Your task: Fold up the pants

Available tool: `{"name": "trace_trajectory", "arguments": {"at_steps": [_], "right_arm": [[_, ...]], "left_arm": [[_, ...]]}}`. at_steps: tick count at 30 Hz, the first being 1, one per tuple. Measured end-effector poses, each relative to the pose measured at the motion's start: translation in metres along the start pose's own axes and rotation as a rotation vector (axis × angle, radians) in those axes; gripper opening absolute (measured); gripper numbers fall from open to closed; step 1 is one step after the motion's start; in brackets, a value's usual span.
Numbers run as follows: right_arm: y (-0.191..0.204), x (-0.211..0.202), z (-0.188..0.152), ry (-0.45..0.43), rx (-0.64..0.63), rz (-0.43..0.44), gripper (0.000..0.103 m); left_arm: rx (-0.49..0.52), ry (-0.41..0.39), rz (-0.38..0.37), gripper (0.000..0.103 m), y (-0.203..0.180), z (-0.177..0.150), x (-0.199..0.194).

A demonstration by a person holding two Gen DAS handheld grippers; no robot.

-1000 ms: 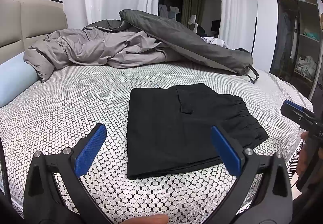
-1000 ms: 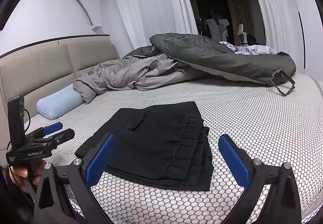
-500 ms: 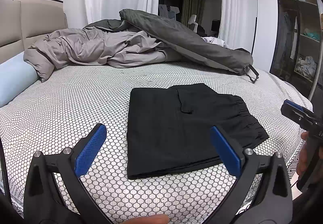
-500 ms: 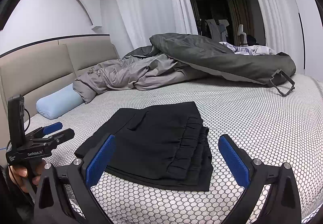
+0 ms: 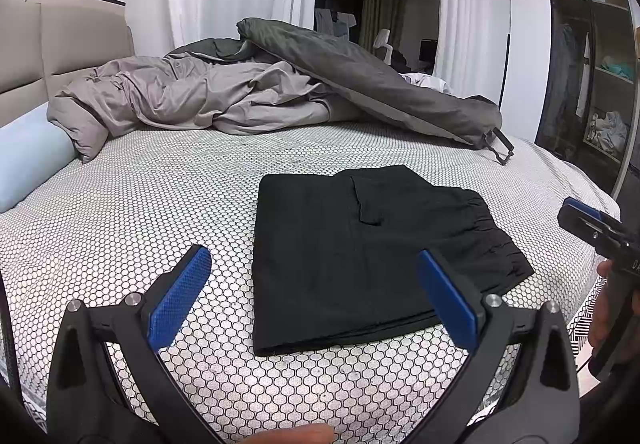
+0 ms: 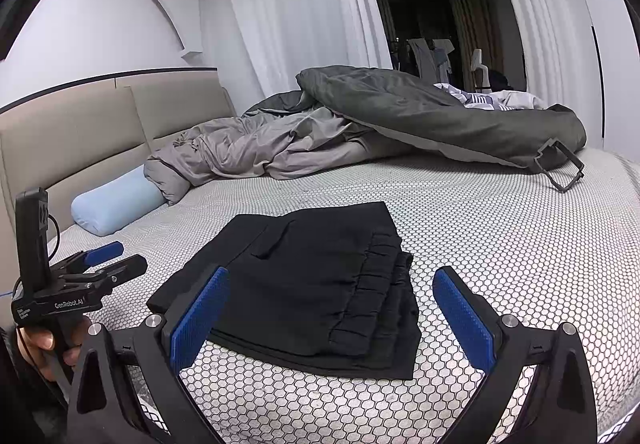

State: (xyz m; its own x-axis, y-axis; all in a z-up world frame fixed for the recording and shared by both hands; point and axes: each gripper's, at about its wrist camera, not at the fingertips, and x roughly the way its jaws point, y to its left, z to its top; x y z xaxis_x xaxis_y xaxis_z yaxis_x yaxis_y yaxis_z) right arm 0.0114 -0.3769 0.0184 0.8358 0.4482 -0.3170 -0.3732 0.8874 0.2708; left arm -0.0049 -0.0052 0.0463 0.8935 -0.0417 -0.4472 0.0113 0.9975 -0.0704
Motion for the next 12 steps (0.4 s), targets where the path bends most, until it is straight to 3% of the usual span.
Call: {"name": "trace_trajectory", "arguments": {"at_steps": [12], "right_arm": [[0.0009,0.0016,0.0002,-0.003,-0.015,0.002,0.103]], "left_arm": [[0.001,-0.005,-0.002,0.102,0.0041,0.0005,-0.0004]]}}
